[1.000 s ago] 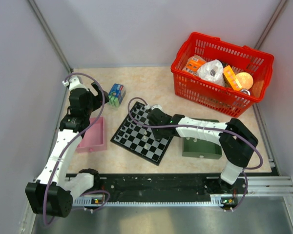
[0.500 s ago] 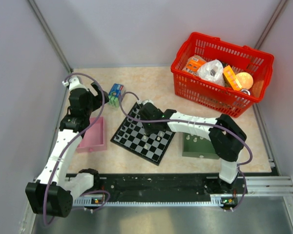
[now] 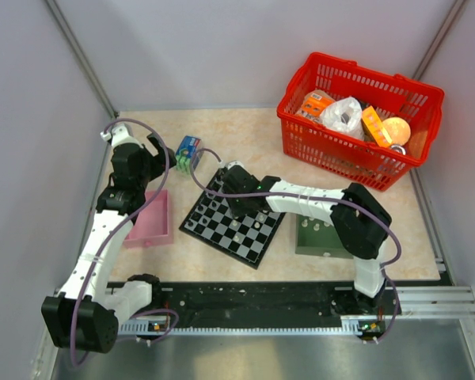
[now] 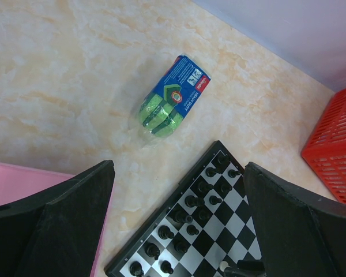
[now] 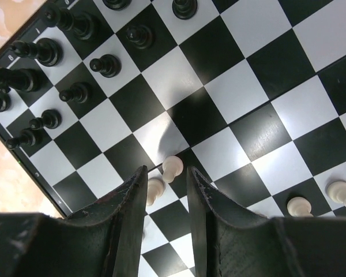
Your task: Set up the chess pieces on the board
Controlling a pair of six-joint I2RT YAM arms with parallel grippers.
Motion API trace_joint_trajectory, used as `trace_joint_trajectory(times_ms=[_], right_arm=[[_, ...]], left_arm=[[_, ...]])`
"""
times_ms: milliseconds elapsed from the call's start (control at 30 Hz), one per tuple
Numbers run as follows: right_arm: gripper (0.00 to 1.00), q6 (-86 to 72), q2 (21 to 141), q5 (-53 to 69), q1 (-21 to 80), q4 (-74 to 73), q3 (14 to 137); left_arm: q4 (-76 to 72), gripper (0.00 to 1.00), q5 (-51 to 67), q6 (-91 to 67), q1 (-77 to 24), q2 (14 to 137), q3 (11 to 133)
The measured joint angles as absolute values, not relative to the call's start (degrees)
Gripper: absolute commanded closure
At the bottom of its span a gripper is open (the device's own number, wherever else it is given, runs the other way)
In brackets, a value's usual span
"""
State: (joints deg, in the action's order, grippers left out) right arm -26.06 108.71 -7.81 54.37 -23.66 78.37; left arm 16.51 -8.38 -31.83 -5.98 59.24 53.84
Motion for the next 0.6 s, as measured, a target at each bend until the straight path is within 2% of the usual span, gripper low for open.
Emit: trace_joint_trajectory(times_ms=[200, 600], right_arm=[[0.69, -26.02, 110.59, -7.64, 54.37, -23.66, 78.81], [0.84, -25.89, 110.87, -7.64, 54.37, -23.68, 78.85]], left_arm=[[16.51, 0.01, -8.38, -31.83, -5.89, 59.24, 53.78], [16.51, 0.01, -8.36, -31.83, -5.69, 59.24, 53.76]])
